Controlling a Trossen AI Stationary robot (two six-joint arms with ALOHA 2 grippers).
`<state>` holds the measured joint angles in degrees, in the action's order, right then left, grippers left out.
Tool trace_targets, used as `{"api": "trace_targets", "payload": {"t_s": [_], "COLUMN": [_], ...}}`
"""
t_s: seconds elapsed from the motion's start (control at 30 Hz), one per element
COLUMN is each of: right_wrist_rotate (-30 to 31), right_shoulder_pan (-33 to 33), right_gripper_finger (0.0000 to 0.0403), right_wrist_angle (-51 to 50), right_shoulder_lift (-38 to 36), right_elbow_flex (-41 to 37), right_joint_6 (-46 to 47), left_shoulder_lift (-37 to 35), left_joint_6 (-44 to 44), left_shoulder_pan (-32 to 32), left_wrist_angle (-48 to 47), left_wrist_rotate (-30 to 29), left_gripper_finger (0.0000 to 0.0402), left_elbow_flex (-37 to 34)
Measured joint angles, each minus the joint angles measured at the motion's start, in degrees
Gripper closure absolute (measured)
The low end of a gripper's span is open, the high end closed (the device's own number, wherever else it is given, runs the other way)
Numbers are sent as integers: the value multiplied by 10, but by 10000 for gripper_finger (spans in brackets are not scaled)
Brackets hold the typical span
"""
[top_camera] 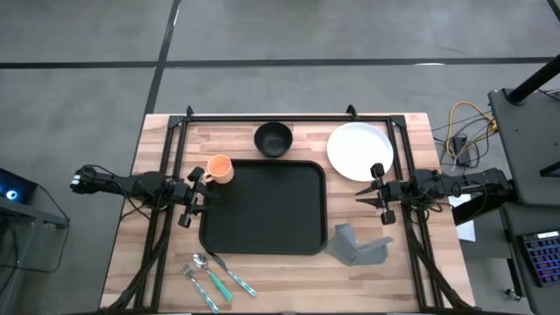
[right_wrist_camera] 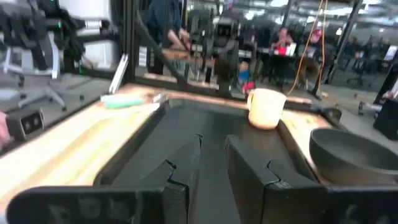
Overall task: Set up tray
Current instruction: Put the white plate on the black serving tray below the orange mug
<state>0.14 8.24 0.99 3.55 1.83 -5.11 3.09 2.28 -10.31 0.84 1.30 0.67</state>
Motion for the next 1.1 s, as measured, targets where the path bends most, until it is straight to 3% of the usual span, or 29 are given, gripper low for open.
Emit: {"api": "trace_targets", "payload": {"t_s": [0.3,0.53,0.77,1.0,1.1], "right_wrist_rotate": [0,0,0,0,1], "right_shoulder_pan": [0,0,0,0,0], "right_gripper_finger": [335,335,335,335,335], "right_wrist_angle": [-2,16,139,306,322], "right_shoulder_lift": [0,0,0,-1,-1], "right_elbow_flex": [0,0,0,0,5], "right_joint_6": [8,138,142,66,-8], "left_shoulder_lift": [0,0,0,0,0], "left_joint_6": [0,0,0,0,0], "left_shoulder_pan": [0,0,0,0,0], "left_wrist_angle": [0,0,0,0,0], "left_wrist_rotate": [0,0,0,0,0], "left_gripper_finger": [283,283,283,283,283], "left_elbow_flex": [0,0,0,0,0]}}
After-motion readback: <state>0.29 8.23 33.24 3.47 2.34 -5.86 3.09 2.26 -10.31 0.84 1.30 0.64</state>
